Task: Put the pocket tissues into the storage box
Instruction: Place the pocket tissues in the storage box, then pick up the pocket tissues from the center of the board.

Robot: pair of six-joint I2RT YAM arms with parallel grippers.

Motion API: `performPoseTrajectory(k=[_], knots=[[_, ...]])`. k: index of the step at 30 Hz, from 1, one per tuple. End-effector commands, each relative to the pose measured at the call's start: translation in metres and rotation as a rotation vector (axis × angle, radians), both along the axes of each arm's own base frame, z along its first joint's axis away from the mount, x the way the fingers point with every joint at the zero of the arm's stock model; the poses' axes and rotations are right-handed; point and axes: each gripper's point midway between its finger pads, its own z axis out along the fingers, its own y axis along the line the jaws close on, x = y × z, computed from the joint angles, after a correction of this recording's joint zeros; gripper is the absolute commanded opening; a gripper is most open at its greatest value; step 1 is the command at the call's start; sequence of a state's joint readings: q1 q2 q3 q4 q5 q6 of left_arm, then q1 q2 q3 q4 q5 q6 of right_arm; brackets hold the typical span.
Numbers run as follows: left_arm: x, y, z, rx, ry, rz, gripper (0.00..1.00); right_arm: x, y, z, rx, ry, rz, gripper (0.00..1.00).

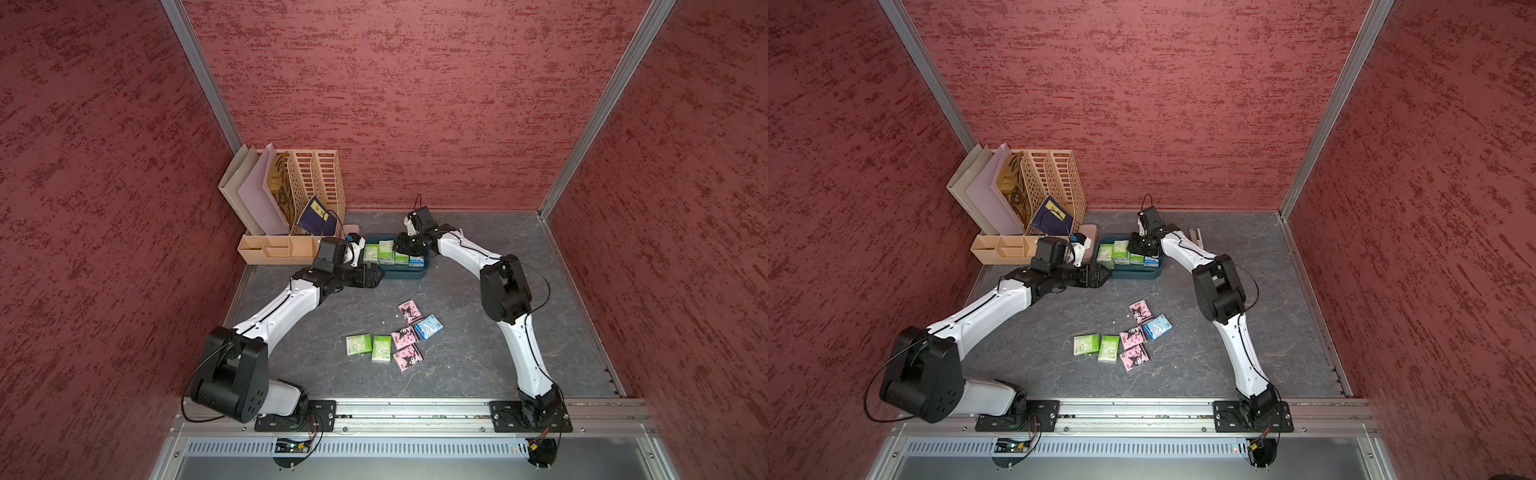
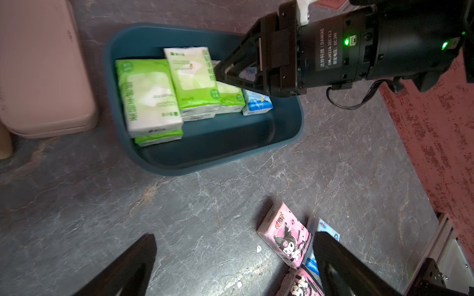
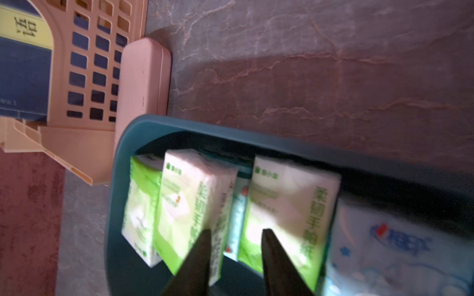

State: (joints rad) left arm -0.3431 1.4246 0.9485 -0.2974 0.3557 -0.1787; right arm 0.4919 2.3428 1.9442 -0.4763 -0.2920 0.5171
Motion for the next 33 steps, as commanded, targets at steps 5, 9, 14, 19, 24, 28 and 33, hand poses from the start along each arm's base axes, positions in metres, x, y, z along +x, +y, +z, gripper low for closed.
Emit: performPoseTrajectory(k=[5,9,14,19,24,28,33], knots=[[0.003,-0.043,-0.019,-0.05,0.057,-0.053,1.0,-0.005,-0.051,0.114,0.157,-0.251,-0.09,0.54],[-0.003,-0.057,-0.028,-0.044,0.064,-0.115,1.0,-0.025,-0.076,0.148,0.122,-0.301,-0.082,0.57],[-0.01,-0.065,-0.044,0.035,0.141,-0.192,1.0,-0.052,-0.106,0.153,0.101,-0.294,-0.101,0.58],[-0.022,-0.071,-0.059,0.054,0.276,-0.238,0.99,-0.074,-0.134,0.145,0.082,-0.266,-0.135,0.58],[-0.035,-0.072,-0.079,0.11,0.331,-0.235,0.94,-0.092,-0.155,0.137,0.065,-0.244,-0.162,0.58],[-0.034,-0.071,-0.089,0.11,0.359,-0.186,0.89,-0.102,-0.16,0.128,0.062,-0.216,-0.156,0.58],[-0.038,-0.078,-0.097,0.092,0.394,-0.189,0.84,-0.108,-0.164,0.125,0.044,-0.2,-0.148,0.58]])
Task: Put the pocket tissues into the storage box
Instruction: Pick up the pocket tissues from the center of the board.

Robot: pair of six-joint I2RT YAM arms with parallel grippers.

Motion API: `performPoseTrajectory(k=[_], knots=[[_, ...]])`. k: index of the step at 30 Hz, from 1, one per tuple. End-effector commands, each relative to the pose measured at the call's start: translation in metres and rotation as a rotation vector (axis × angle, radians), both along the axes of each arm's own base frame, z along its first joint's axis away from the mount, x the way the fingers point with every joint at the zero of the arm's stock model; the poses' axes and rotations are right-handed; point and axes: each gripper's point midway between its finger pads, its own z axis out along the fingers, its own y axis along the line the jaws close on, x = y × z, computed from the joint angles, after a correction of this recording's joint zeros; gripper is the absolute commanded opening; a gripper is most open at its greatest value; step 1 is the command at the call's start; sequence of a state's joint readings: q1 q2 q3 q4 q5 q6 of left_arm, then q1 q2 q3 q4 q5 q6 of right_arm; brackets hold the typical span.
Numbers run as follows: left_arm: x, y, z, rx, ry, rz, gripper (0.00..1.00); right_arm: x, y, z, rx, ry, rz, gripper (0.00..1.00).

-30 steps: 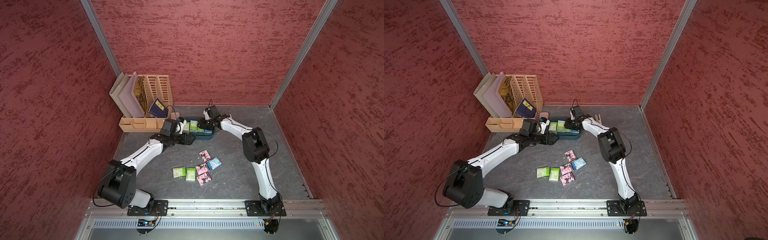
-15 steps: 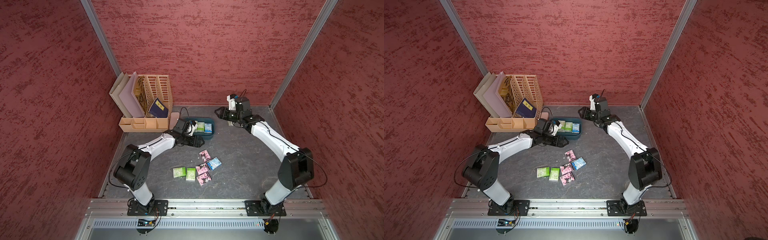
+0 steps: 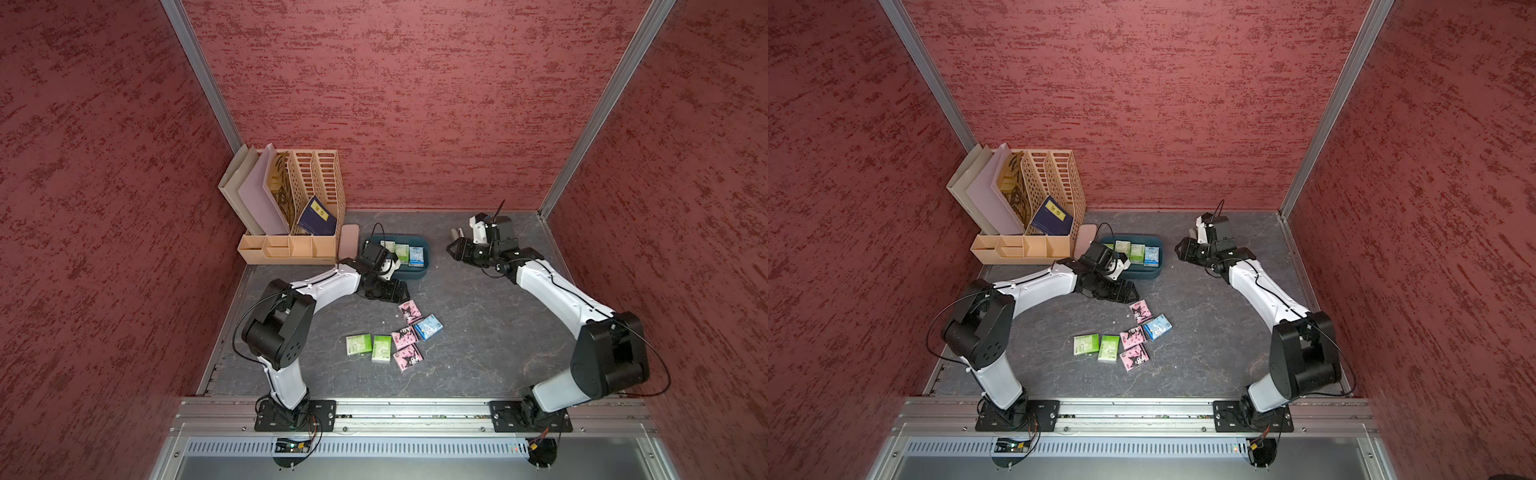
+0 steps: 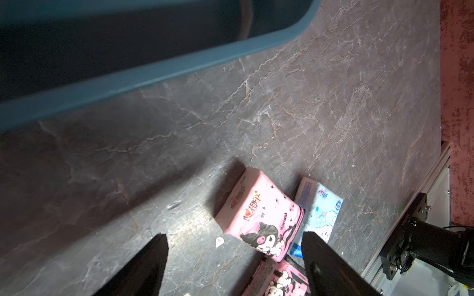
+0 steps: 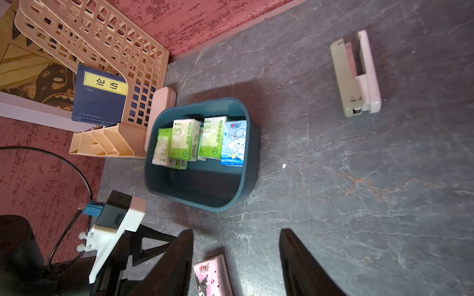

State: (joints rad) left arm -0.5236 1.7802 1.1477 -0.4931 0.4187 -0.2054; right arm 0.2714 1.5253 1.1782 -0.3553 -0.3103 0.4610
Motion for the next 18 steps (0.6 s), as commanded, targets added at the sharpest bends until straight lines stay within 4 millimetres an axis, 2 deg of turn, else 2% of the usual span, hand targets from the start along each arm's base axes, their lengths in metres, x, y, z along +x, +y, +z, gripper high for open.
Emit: performPoseTrajectory(k=[1,5,8,15,18], knots=[[-0.005,-0.004,-0.014,0.006,0.044,0.0,0.83,-0.007,-0.003,0.009,-0.01,-0.016,0.019,0.58],[-0.011,-0.007,-0.029,0.041,0.067,-0.037,0.82,-0.009,-0.007,0.01,-0.01,-0.016,0.014,0.58],[-0.014,-0.009,-0.039,0.074,0.073,-0.058,0.75,-0.006,-0.007,0.011,-0.003,-0.011,0.02,0.58],[-0.013,-0.012,-0.04,0.068,0.073,-0.066,0.7,-0.004,-0.008,0.018,-0.008,-0.017,0.025,0.58],[-0.013,-0.013,-0.04,0.065,0.077,-0.069,0.56,-0.006,-0.008,0.017,-0.007,-0.013,0.025,0.58]])
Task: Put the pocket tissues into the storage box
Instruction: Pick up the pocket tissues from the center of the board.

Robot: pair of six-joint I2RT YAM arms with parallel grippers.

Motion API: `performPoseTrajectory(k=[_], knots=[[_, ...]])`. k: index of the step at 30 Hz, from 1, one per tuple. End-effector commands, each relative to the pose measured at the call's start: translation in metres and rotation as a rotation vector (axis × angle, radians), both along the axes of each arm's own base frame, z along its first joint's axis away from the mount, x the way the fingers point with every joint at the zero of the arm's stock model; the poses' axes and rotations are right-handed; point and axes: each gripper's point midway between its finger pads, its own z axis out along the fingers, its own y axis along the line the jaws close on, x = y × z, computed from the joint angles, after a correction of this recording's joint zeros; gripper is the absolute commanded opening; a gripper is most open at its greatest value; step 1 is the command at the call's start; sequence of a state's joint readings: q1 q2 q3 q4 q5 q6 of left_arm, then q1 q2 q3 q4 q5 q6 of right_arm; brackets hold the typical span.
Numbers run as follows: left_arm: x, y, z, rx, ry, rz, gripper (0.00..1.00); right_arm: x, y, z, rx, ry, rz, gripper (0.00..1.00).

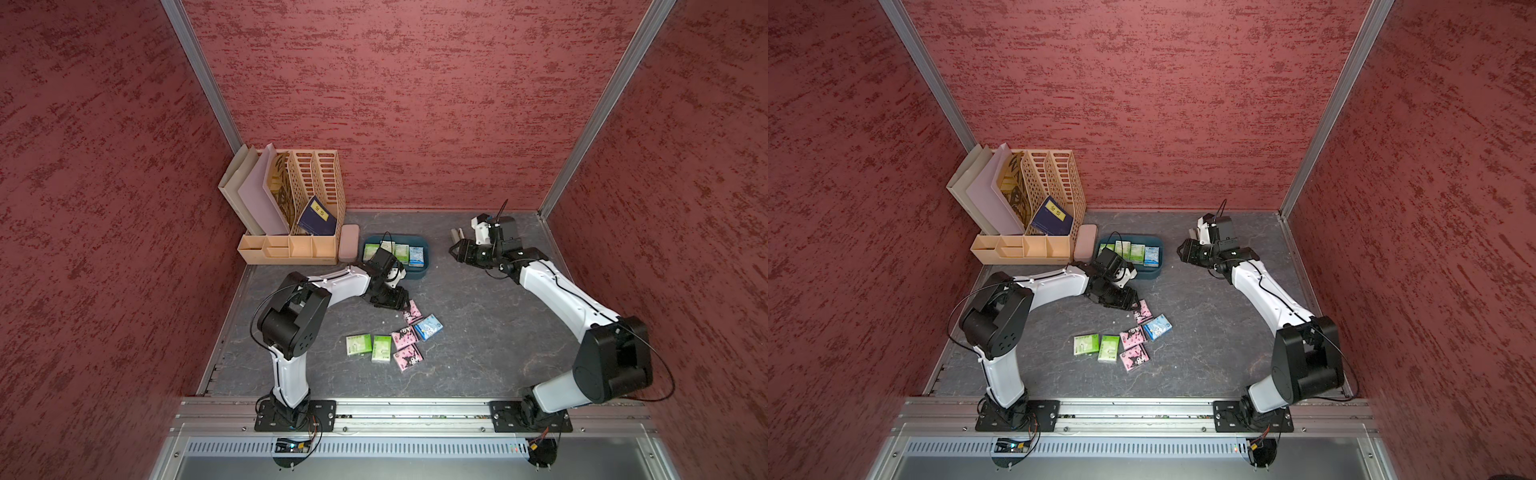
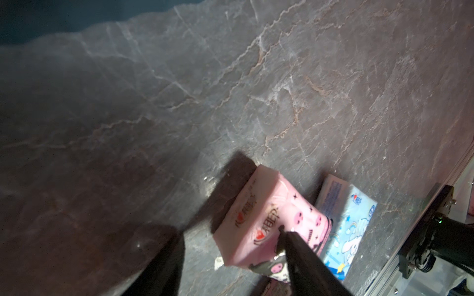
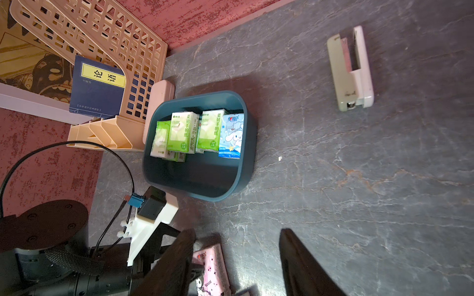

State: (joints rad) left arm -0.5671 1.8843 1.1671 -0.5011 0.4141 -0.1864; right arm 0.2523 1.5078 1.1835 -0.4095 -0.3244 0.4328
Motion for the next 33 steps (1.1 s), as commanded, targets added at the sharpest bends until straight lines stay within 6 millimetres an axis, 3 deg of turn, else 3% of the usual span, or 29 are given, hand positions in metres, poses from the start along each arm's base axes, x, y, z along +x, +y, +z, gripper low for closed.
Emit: performPoseTrajectory(k=[1,2,5,9,13,16,22,27,33], knots=[[0.0,-0.001,-0.005,0.013,0.01,-0.014,0.54,0.001,0.0,0.017,0.008,-0.031,0.014,0.58],[0.0,-0.001,-0.006,0.016,0.011,-0.016,0.52,0.0,-0.001,0.016,0.006,-0.028,0.012,0.58],[0.0,-0.001,-0.005,0.017,0.013,-0.02,0.32,-0.002,-0.002,0.016,0.001,-0.026,0.013,0.58],[0.002,0.001,-0.003,0.03,-0.006,-0.017,0.0,-0.002,-0.002,0.017,-0.007,-0.027,0.019,0.58],[0.014,0.008,0.011,0.054,-0.101,-0.003,0.0,-0.004,0.007,0.018,0.022,-0.03,0.071,0.54],[0.024,0.009,0.036,0.039,-0.215,-0.013,0.0,-0.007,0.019,0.021,0.073,-0.031,0.137,0.54],[0.04,0.01,0.106,-0.045,-0.525,-0.039,0.0,-0.026,0.045,0.047,0.203,-0.064,0.303,0.56],[0.039,0.012,0.158,-0.136,-0.754,-0.064,0.0,-0.057,0.077,0.071,0.301,-0.123,0.52,0.57],[0.04,0.016,0.171,-0.144,-0.795,-0.085,0.0,-0.078,0.108,0.057,0.199,-0.103,0.62,0.55]])
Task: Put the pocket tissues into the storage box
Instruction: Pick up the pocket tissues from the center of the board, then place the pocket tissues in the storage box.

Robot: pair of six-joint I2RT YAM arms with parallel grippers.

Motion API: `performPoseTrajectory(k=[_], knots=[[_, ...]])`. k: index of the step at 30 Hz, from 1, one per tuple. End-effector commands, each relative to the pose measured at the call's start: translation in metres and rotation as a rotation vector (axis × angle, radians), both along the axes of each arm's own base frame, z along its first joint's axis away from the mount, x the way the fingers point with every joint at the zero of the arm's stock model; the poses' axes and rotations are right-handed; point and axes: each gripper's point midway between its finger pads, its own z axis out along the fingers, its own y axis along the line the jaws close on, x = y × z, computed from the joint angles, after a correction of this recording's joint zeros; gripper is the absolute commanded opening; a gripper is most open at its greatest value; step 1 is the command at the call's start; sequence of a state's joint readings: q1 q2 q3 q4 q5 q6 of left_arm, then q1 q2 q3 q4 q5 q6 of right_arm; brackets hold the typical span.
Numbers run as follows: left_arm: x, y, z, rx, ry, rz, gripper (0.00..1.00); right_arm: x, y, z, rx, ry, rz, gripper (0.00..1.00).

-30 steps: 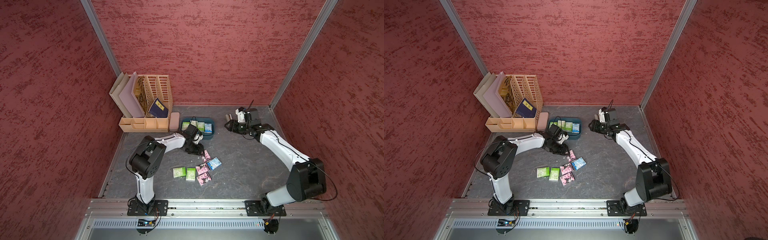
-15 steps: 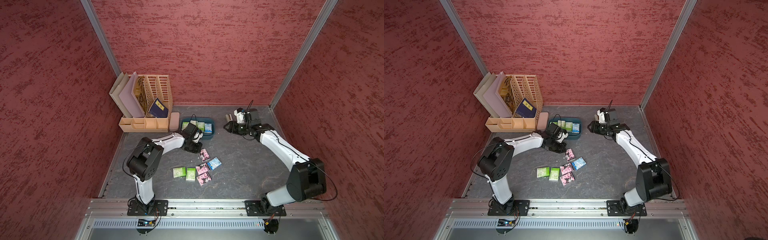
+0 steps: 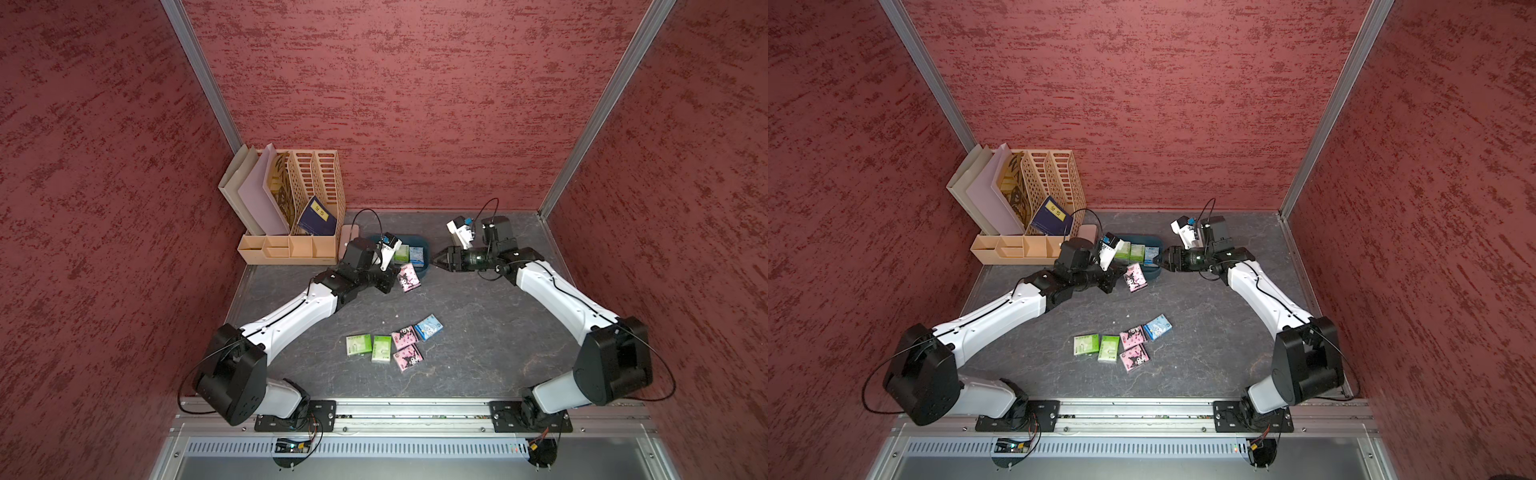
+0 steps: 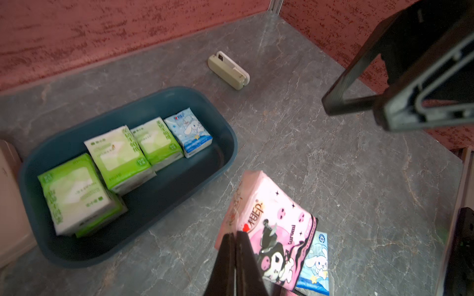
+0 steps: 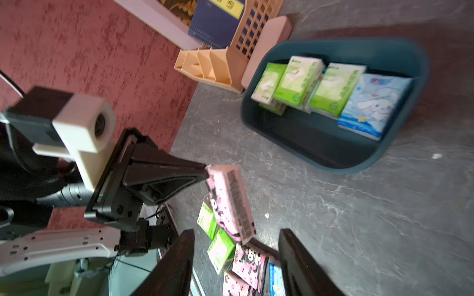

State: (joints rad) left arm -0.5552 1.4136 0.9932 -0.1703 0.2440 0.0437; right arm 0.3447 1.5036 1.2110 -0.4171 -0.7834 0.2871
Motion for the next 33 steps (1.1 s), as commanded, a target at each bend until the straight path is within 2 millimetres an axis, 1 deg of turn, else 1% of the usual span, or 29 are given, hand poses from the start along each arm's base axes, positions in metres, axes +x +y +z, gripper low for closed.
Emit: performPoseTrajectory(k=[1,3,7,12,15,18,27,29,33], knots=[[0.004,0.0,0.009,0.003,-0.064,-0.024,0.0,-0.013,0.022,0.014,-0.034,-0.08,0.098,0.55],[0.003,0.0,0.011,-0.002,-0.071,-0.028,0.0,-0.015,0.029,0.004,-0.077,-0.076,0.106,0.55],[0.0,0.003,0.014,-0.013,-0.08,-0.025,0.0,-0.016,0.041,-0.006,-0.113,-0.077,0.12,0.54],[-0.005,0.006,0.021,-0.024,-0.097,-0.026,0.0,-0.008,0.046,-0.023,-0.195,-0.085,0.098,0.55],[-0.007,0.011,0.025,-0.029,-0.104,-0.026,0.0,-0.004,0.047,-0.025,-0.219,-0.104,0.078,0.56],[-0.009,0.014,0.028,-0.041,-0.115,-0.023,0.0,-0.005,0.052,-0.026,-0.207,-0.101,0.097,0.56],[-0.011,0.02,0.033,-0.058,-0.123,-0.017,0.0,-0.013,0.084,-0.023,-0.105,-0.084,0.184,0.5],[-0.011,0.02,0.033,-0.059,-0.123,-0.015,0.0,-0.013,0.088,-0.025,-0.105,-0.079,0.192,0.44],[-0.01,0.022,0.033,-0.06,-0.123,-0.005,0.0,-0.012,0.09,-0.029,-0.107,-0.071,0.184,0.15]])
